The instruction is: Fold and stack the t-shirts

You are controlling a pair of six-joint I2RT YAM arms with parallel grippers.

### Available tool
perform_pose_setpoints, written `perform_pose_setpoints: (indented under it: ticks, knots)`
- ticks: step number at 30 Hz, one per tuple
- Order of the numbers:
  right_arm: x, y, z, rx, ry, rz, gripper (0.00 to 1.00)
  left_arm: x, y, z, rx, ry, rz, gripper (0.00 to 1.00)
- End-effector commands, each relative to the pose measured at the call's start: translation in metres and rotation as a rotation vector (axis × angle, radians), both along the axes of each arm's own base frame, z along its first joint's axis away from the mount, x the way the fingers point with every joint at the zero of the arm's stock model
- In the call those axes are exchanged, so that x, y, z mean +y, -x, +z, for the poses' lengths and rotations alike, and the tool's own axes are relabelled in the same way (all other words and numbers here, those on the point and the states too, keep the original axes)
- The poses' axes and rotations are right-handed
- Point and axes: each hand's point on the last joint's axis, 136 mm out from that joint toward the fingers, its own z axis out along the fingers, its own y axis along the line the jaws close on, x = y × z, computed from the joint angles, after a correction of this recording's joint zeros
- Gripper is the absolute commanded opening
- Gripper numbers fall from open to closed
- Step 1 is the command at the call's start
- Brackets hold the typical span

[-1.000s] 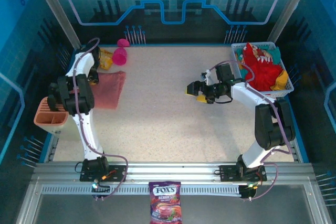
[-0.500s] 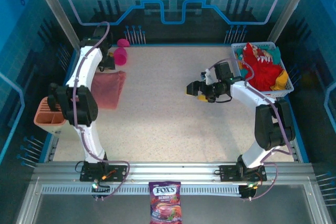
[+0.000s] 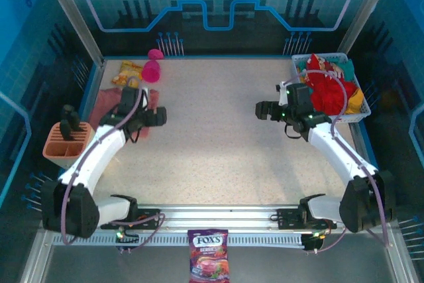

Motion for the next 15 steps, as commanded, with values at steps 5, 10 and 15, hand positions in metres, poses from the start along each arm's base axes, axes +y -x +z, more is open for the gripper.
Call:
perform_pose_setpoints:
  ticks: [5,10,15]
  knots:
    - [-0.052,0.006,-0.021,-0.233,0.120,-0.124,1.00,0.016,-0.008,0.010,-0.336,-0.108,0.013,0.99]
    - [-0.068,0.014,-0.030,-0.300,0.195,-0.143,1.00,0.009,-0.027,-0.015,-0.449,-0.123,-0.033,0.99]
    - [-0.085,0.017,-0.037,-0.381,0.309,-0.167,1.00,-0.004,-0.048,-0.038,-0.485,-0.109,-0.104,0.99]
